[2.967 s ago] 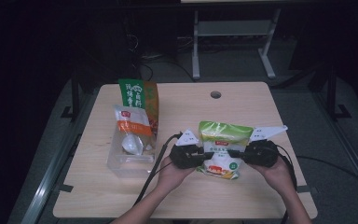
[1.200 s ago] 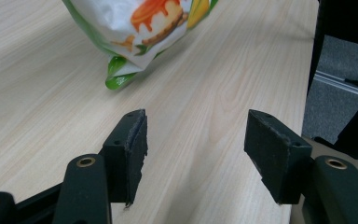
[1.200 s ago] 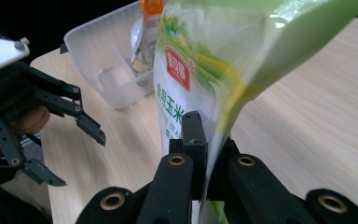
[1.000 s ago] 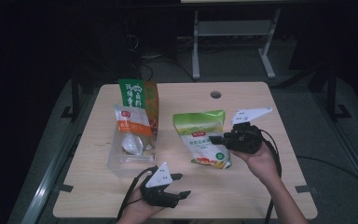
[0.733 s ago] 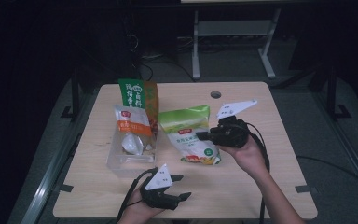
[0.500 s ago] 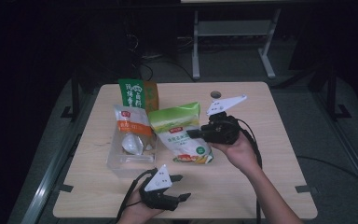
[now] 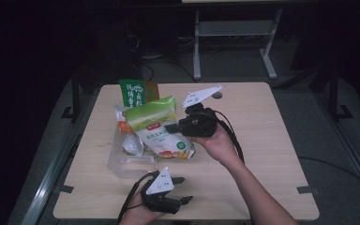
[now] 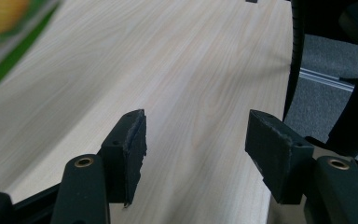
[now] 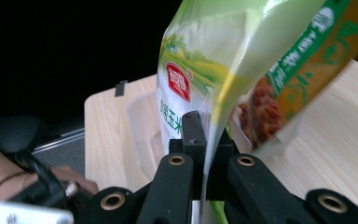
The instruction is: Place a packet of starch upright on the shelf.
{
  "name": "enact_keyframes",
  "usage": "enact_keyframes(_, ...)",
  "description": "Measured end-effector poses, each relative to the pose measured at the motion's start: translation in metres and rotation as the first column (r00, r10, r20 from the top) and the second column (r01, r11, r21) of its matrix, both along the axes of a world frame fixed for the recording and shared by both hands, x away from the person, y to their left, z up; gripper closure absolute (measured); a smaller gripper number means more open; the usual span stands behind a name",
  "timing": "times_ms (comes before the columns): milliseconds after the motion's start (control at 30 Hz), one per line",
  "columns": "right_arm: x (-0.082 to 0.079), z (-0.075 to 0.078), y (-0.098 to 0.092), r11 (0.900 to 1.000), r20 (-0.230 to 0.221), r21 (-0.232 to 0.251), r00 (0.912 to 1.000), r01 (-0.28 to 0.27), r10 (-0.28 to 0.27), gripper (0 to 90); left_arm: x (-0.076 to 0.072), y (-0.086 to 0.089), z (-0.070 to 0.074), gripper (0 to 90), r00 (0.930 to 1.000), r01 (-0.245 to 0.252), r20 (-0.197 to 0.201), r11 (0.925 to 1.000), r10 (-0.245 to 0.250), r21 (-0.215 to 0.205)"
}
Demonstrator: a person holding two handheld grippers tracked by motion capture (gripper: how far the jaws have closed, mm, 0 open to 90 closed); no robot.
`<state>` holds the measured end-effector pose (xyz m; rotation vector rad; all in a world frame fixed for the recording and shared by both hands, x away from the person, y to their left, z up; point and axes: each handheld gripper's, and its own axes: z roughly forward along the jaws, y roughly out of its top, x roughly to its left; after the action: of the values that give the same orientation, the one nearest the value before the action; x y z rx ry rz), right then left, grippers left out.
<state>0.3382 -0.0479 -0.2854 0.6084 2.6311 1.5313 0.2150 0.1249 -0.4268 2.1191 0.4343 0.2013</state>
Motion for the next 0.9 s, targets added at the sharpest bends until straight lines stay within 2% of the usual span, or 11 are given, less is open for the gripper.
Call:
enact_keyframes(100, 0.001, 0.003, 0.013, 1.000, -0.007, 0.011, 0.9998, -0.020, 0.021, 89.7, 0.000, 0.000, 0.000, 38.3, 0.9998, 0.007, 0.017, 0.9998, -0.007, 0.016)
enact_keyframes(233, 0.002, 0.006, 0.032, 0.999, -0.001, 0.017, 0.9987, -0.050, 0.050, 89.7, -0.001, 0.000, 0.000, 38.0, 1.0000, 0.002, 0.009, 1.0000, -0.002, 0.004)
enact_keyframes(333, 0.003, 0.007, 0.042, 0.998, 0.011, 0.015, 0.9978, -0.066, 0.066, 89.7, -0.002, 0.000, 0.000, 38.0, 1.0000, 0.003, 0.004, 0.9999, -0.003, 0.015)
enact_keyframes(433, 0.004, 0.007, 0.058, 0.996, 0.004, 0.026, 0.9961, -0.088, 0.088, 89.7, -0.002, 0.001, 0.001, 37.8, 0.9997, -0.006, 0.023, 0.9997, 0.006, 0.022)
enact_keyframes(567, 0.008, 0.002, 0.076, 0.993, -0.004, 0.025, 0.9934, -0.114, 0.114, 89.7, -0.002, 0.006, 0.001, 37.8, 0.9996, -0.018, 0.020, 0.9997, 0.018, 0.013)
enact_keyframes(700, 0.011, -0.003, 0.090, 0.992, -0.025, 0.035, 0.9917, -0.125, 0.126, 89.7, -0.001, 0.011, 0.001, 37.7, 0.9992, -0.023, 0.035, 0.9994, 0.022, 0.026)
enact_keyframes(900, 0.016, -0.016, 0.109, 0.989, -0.053, 0.031, 0.9880, -0.143, 0.145, 89.6, -0.002, 0.015, -0.001, 37.7, 0.9991, -0.031, 0.029, 0.9992, 0.030, 0.027)
